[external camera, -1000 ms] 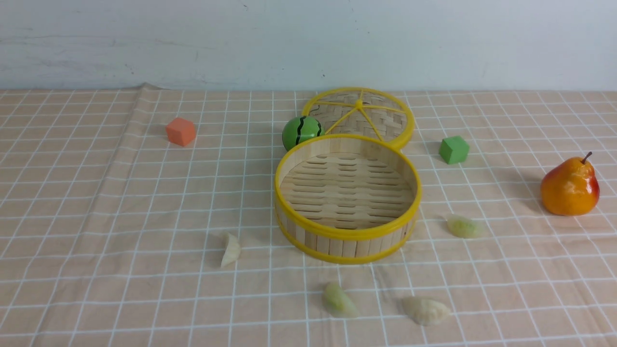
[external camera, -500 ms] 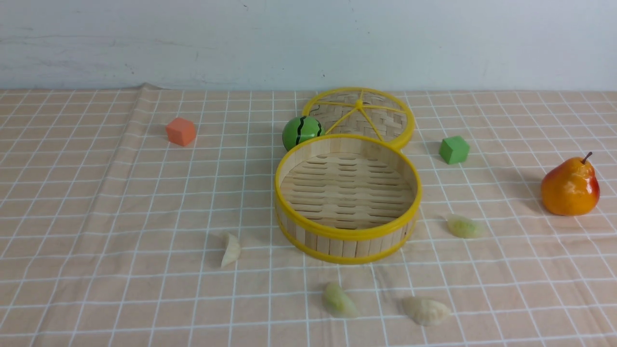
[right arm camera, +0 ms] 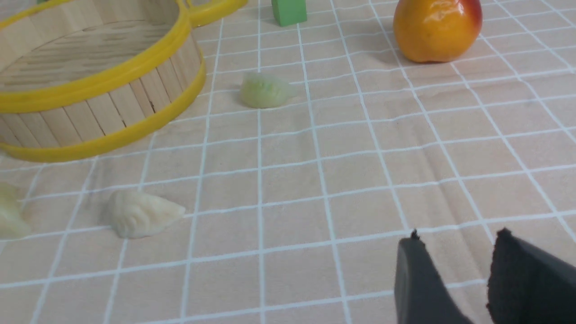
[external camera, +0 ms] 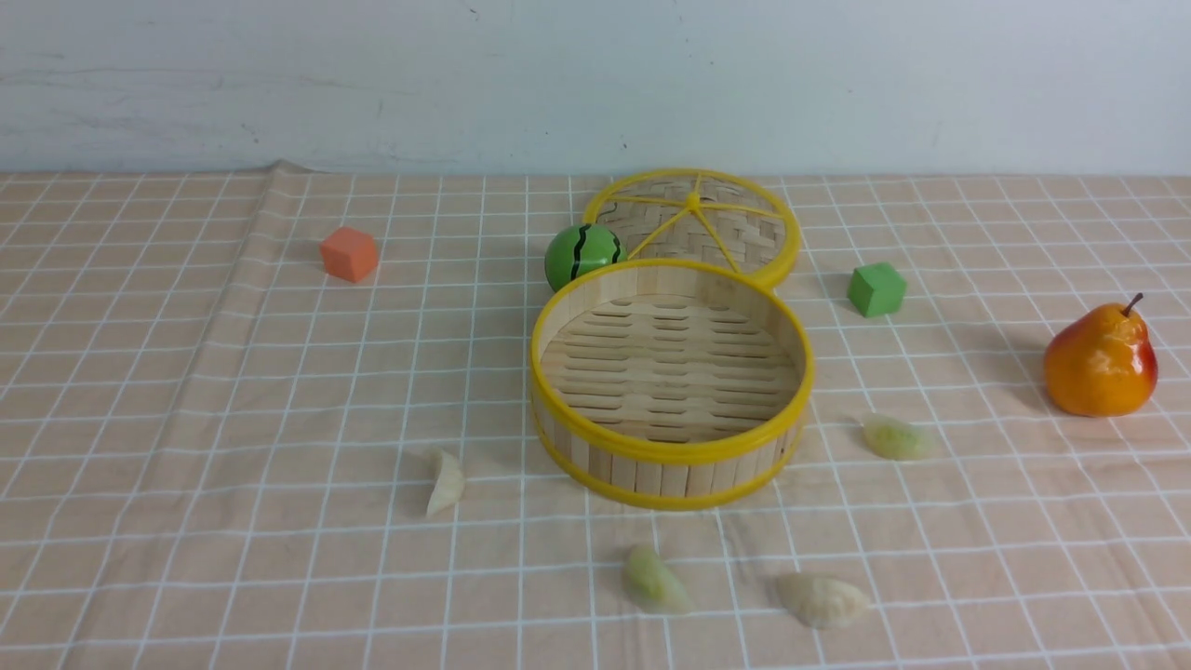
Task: Put the dumplings into the steamer on the table with the brown tablecloth.
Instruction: 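Reach for and grasp a dumpling on the table with the left gripper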
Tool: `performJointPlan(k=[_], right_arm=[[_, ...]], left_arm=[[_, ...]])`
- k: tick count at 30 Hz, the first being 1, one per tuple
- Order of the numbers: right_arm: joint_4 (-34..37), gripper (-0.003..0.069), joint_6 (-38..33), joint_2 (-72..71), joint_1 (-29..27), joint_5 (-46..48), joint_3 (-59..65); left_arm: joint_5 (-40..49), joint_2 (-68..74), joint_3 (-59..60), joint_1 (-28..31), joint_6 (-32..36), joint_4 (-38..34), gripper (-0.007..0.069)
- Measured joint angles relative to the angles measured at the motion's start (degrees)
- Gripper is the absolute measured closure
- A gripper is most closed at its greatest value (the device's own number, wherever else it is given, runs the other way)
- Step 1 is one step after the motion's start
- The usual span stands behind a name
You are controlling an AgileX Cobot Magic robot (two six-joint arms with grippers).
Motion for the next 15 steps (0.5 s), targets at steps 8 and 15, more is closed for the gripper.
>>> performJointPlan(k=[8, 15], right_arm=[[38.7, 0.0417, 5.6, 0.0, 0.0, -0.9, 0.7], [49.1, 0.0417, 5.8, 0.0, 0.0, -8.4, 0.7]], left_arm=[[-1.1, 0.0, 0.0, 0.0, -17.1, -29.2, 0.0386], [2.6, 0.0, -1.0, 0.0, -11.3, -31.9, 0.0386]])
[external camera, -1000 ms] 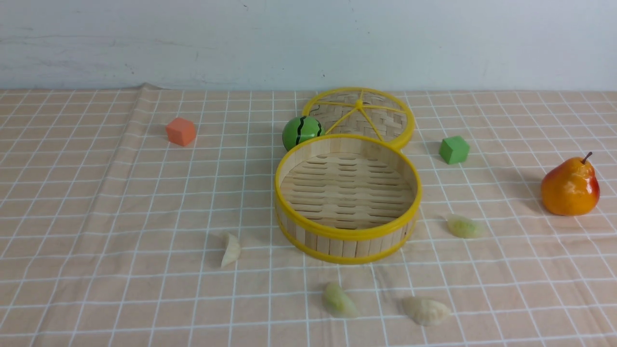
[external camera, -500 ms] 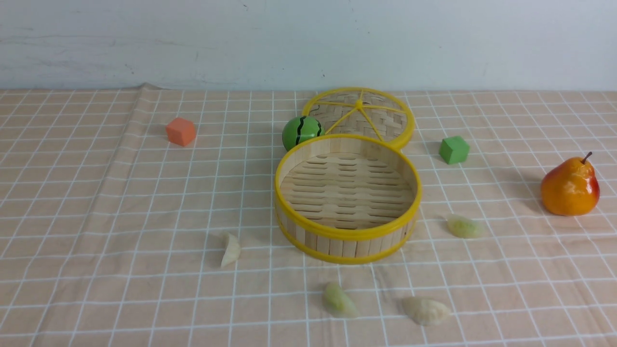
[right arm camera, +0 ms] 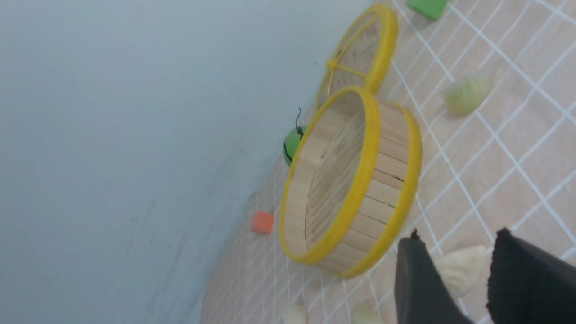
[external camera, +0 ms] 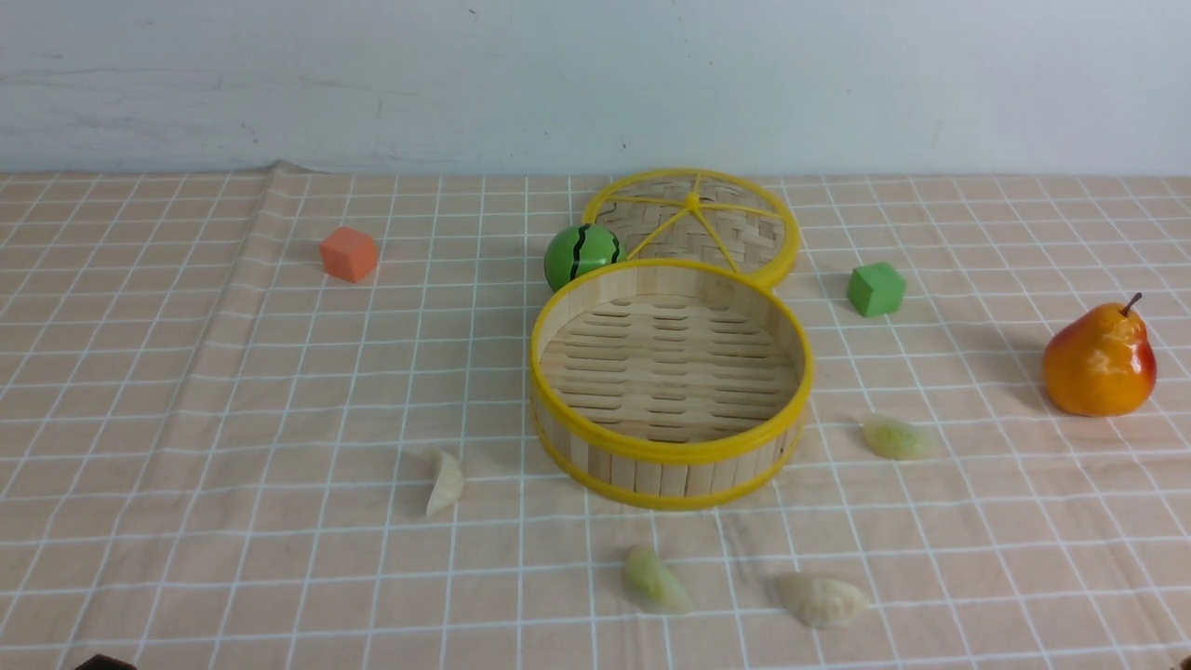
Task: Put the dumplings into the steamer on the table with the brown tablecloth.
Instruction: 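Reach for and grasp a dumpling on the table with the left gripper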
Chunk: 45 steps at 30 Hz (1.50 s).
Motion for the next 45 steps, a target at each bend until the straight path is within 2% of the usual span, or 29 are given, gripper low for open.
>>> performJointPlan(k=[3, 4, 6, 9, 10, 11, 12, 13, 14, 16, 19, 20, 22, 26, 30, 32, 35, 37, 41, 45], right_arm=[[0.4, 0.0417, -0.1, 0.0, 0.0, -1.2, 0.0], [0.3, 0.0417, -0.6, 0.0, 0.0, -1.3, 0.0], [-1.7, 0.0418, -6.2, 0.0, 0.0, -0.9, -0.3], [-2.9, 0.0429, -12.1, 0.0, 0.0, 0.3, -1.7], [-3.2, 0.046, -18.4, 0.4, 0.0, 1.4, -4.2], [-3.2, 0.0466, -19.1, 0.5, 0.0, 1.7, -4.5], [-3.5, 0.0524, -24.8, 3.3, 0.0, 2.4, -7.7], [-3.5, 0.0524, -25.4, 3.3, 0.0, 2.6, -8.0], [-4.1, 0.0591, -29.3, 7.0, 0.0, 3.3, -10.8], [-5.1, 0.066, -34.8, 14.8, 0.0, 5.2, -15.6], [-8.0, 0.0677, -41.3, 27.2, 0.0, 11.5, -22.8], [-8.0, 0.0677, -41.7, 27.2, 0.0, 12.2, -23.4], [-11.5, 0.0677, -45.9, 38.6, 0.2, 22.3, -30.0], [-14.4, 0.0677, -47.2, 50.5, 3.7, 30.9, -37.3], [-19.0, 0.0674, -46.8, 59.0, 9.0, 38.0, -43.1], [-23.3, 0.067, -44.6, 62.1, 11.8, 42.2, -45.9], [-30.6, 0.0669, -38.9, 63.9, 15.5, 46.6, -48.9], [-34.7, 0.0669, -35.8, 63.8, 16.8, 48.0, -49.8], [-39.7, 0.0669, -31.2, 61.6, 17.8, 49.1, -50.4], [-40.6, 0.0665, -30.1, 58.1, 17.8, 49.5, -50.4]], left_arm=[[3.2, 0.0, -4.6, 0.0, 13.4, 0.0, 0.0389], [3.2, 0.0, -4.6, 0.0, 13.4, 0.0, 0.0389], [5.8, 0.6, -11.2, 0.0, 24.4, 1.6, 0.0424], [8.6, 3.9, -15.9, 0.0, 27.2, 5.5, 0.0473], [13.0, 10.1, -20.2, 0.0, 28.3, 12.7, 0.0537], [13.0, 10.1, -20.7, 0.0, 28.4, 12.7, 0.0545], [18.1, 17.3, -25.6, 0.0, 28.9, 21.1, 0.0617], [18.1, 17.3, -26.1, 0.0, 28.9, 21.1, 0.0624], [21.6, 22.3, -30.1, 0.0, 29.0, 27.5, 0.0638], [26.0, 28.6, -35.7, 0.0, 29.1, 34.5, 0.0638], [29.1, 36.0, -42.0, -2.6, 29.2, 43.9, 0.0638], [29.3, 36.4, -42.8, -3.5, 29.2, 44.5, 0.0638], [34.0, 42.7, -47.3, -10.9, 27.6, 53.6, 0.0638], [39.8, 52.5, -52.3, -22.7, 22.0, 63.4, 0.0638], [40.3, 63.7, -57.2, -30.3, 14.9, 69.6, 0.0633], [39.6, 69.8, -60.1, -32.7, 12.1, 71.4, 0.0608], [37.9, 78.7, -65.3, -35.2, 9.5, 71.3, 0.0511], [36.4, 83.7, -68.3, -35.7, 9.0, 69.8, 0.0424], [33.4, 93.7, -73.9, -36.0, 8.4, 66.0, 0.0191], [31.5, 102.9, -78.9, -36.0, 7.3, 65.9, 0.0047]])
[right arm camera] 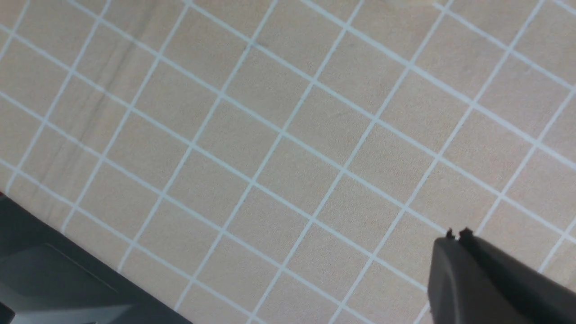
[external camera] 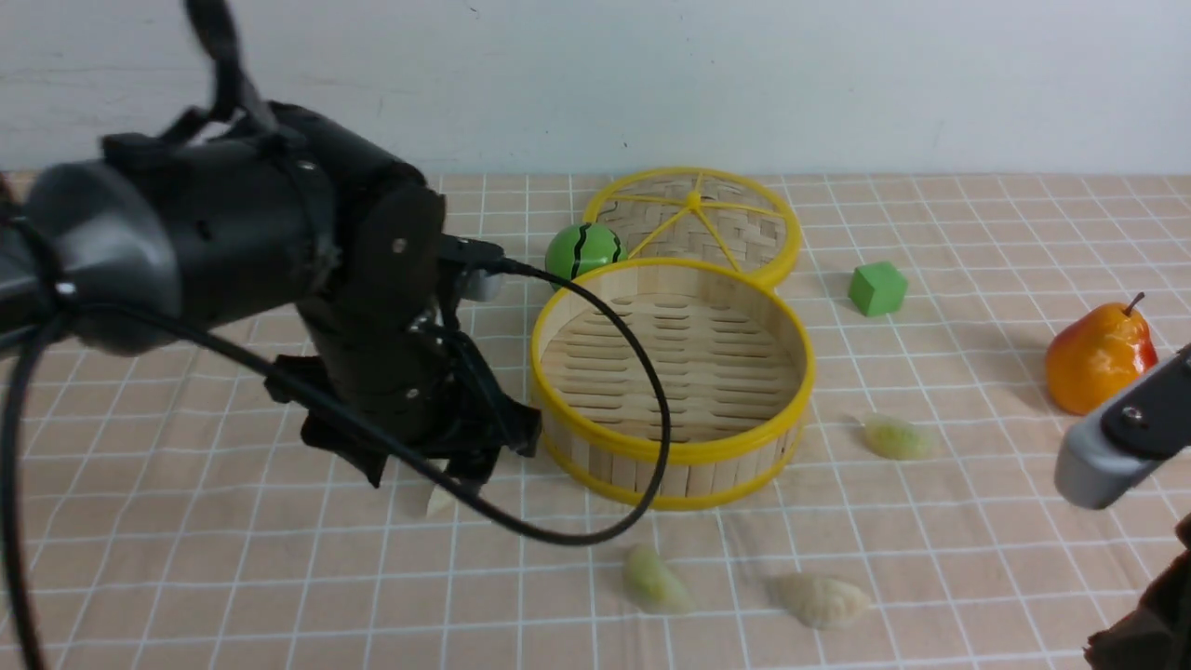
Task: Put the dumplings into the steamer on the table with the brown tablecloth.
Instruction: 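Reach for and grasp a dumpling on the table with the left gripper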
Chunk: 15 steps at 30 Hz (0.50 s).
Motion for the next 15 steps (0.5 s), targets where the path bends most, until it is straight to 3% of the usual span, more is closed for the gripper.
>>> performJointPlan(k=[6, 15], right_arm=[[-0.1, 0.0661, 0.2, -2.8, 0.0, 0.2, 0.0], [-0.1, 0.0657, 0.2, -3.7, 0.0, 0.2, 0.0]], left_arm=[[-1.3, 7.8, -4.6, 0.8, -2.4, 0.8, 0.0032], [-7.4, 14.7, -6.4, 5.0, -5.2, 0.6, 0.0155]])
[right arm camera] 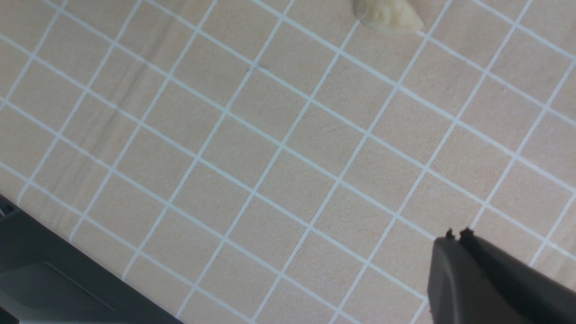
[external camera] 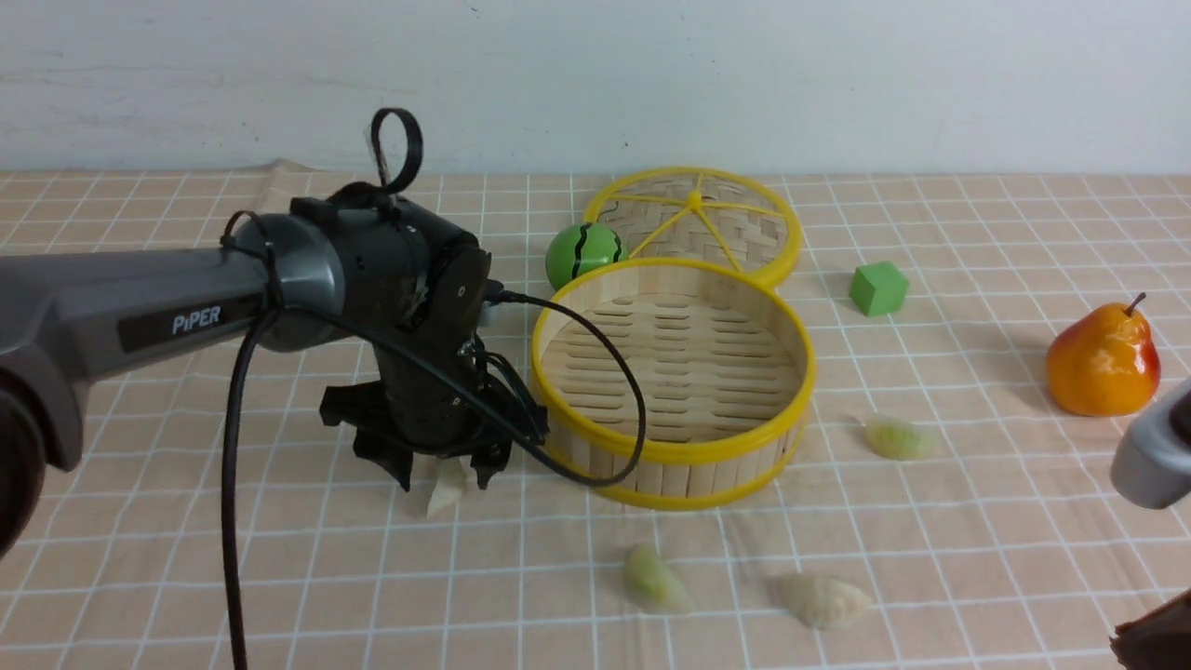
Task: Put the dumplings into the steamer on the table with the brown tablecloth.
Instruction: 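Reach for and grasp a dumpling on the table with the left gripper, then place the dumpling into the bamboo steamer basket with the left gripper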
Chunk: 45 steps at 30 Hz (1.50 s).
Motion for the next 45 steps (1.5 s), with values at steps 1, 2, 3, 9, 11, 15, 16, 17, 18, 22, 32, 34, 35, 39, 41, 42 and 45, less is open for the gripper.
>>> performJointPlan(k=[1, 2, 3, 9, 11, 15, 16, 17, 18, 22, 32, 34, 35, 39, 41, 42, 45], right_arm=[[0.0, 0.0656, 0.0, 0.0, 0.0, 0.0, 0.0], [0.0, 0.0655, 0.0, 0.0, 0.0, 0.0, 0.0], [0.0, 0.0655, 0.0, 0.0, 0.0, -0.1, 0.0], [0.0, 0.0648, 0.0, 0.0, 0.0, -0.2, 0.2], [0.0, 0.0646, 0.0, 0.0, 0.0, -0.5, 0.4], [0.0, 0.0645, 0.0, 0.0, 0.0, -1.9, 0.9], [0.0, 0.0645, 0.0, 0.0, 0.0, -2.0, 0.9], [0.0, 0.0645, 0.0, 0.0, 0.0, -2.5, 1.0], [0.0, 0.0645, 0.0, 0.0, 0.0, -2.5, 1.0], [0.3, 0.0641, 0.0, 0.0, 0.0, -2.9, 1.0], [2.0, 0.0627, 0.0, 0.0, 0.0, -1.4, 1.0], [2.0, 0.0627, 0.0, 0.0, 0.0, -1.4, 1.0], [2.0, 0.0626, 0.0, 0.0, 0.0, -1.4, 1.0], [2.1, 0.062, 0.0, 0.0, 0.0, -1.4, 1.0], [2.2, 0.0619, 0.0, 0.0, 0.0, -1.4, 1.0], [2.3, 0.0617, 0.0, 0.0, 0.0, -1.4, 1.0], [2.4, 0.0617, 0.0, 0.0, 0.0, -1.7, 1.0]], left_arm=[[-0.3, 0.5, -0.1, 0.0, 0.0, 0.0, 0.0176], [-0.6, 0.8, -0.1, 0.0, 0.0, -0.1, 0.0217], [-0.6, 1.1, -0.1, 0.0, -0.1, -0.5, 0.0252], [3.0, 0.4, -1.9, 0.0, 0.8, 0.9, 0.0431], [5.9, -1.2, -4.9, -0.5, 2.7, 1.2, 0.0428], [8.5, -4.4, -14.4, -4.7, 5.2, 1.3, 0.0428], [8.5, -4.5, -17.2, -6.0, 5.6, 1.3, 0.0428], [8.2, -4.3, -19.9, -7.9, 6.0, 1.2, 0.0428], [8.1, -4.2, -20.4, -8.2, 5.9, 1.2, 0.0428], [7.5, 1.6, -31.4, -12.9, 5.7, 0.2, 0.0428], [10.9, 24.9, -52.9, -13.0, 0.6, 1.0, 0.0428], [10.9, 26.3, -54.5, -13.0, 0.5, 1.1, 0.0427], [10.9, 26.9, -54.9, -13.0, 0.4, 1.3, 0.0416], [11.1, 27.6, -55.7, -13.0, 0.4, 2.7, 0.0293], [11.7, 27.6, -56.2, -13.0, 0.4, 2.8, 0.0241], [12.3, 26.9, -56.4, -13.0, 0.4, 2.7, 0.0184], [14.3, 24.1, -56.5, -13.0, 0.4, 1.8, 0.0092]])
